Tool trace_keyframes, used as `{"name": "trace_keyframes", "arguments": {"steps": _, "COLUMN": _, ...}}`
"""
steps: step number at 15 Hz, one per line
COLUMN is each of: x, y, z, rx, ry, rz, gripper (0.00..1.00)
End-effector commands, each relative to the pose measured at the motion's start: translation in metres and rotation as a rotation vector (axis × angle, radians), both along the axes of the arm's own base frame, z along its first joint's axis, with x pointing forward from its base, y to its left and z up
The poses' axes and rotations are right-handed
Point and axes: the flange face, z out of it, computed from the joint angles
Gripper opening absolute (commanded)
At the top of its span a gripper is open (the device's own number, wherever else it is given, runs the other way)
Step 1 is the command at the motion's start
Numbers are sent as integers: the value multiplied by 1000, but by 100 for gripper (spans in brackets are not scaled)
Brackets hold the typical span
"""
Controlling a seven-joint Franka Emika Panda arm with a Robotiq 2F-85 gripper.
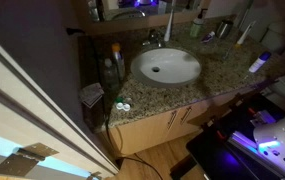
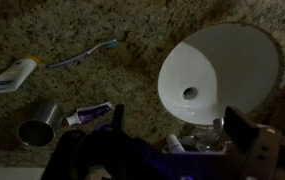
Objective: Pick the toothpaste and put it in the cup
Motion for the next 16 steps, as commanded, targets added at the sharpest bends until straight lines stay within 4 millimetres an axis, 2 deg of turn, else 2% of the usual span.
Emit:
{"name": "trace_keyframes", "arguments": {"steps": 1, "x": 0, "y": 0, "z": 0, "rx": 1, "ry": 1, "rz": 0, "gripper": 100}}
{"name": "trace_keyframes", "arguments": {"steps": 6, "x": 26, "y": -17, "z": -33, "rx": 38, "ry": 23, "rz": -197, "gripper": 100}}
{"name": "trace_keyframes", "arguments": {"steps": 7, "x": 29, "y": -20, "z": -34, "rx": 57, "ry": 31, "rz": -226, "gripper": 100}}
{"name": "trace_keyframes", "arguments": {"steps": 8, "x": 18, "y": -12, "z": -24, "rx": 37, "ry": 21, "rz": -168, "gripper": 100}}
{"name": "trace_keyframes", "arguments": {"steps": 10, "x": 21, "y": -13, "z": -31, "rx": 38, "ry": 36, "rz": -175, "gripper": 100}}
{"name": "trace_keyframes", "arguments": {"steps": 12, "x": 21, "y": -10, "z": -27, "rx": 36, "ry": 28, "rz": -170, "gripper": 100}}
{"name": "trace_keyframes", "arguments": {"steps": 13, "x": 29, "y": -9, "z": -41, "rx": -9, "ry": 73, "rz": -208, "gripper": 100}}
{"name": "trace_keyframes", "arguments": {"steps": 16, "x": 61, "y": -14, "z": -112, "rx": 21, "ry": 198, "rz": -357, "gripper": 100}}
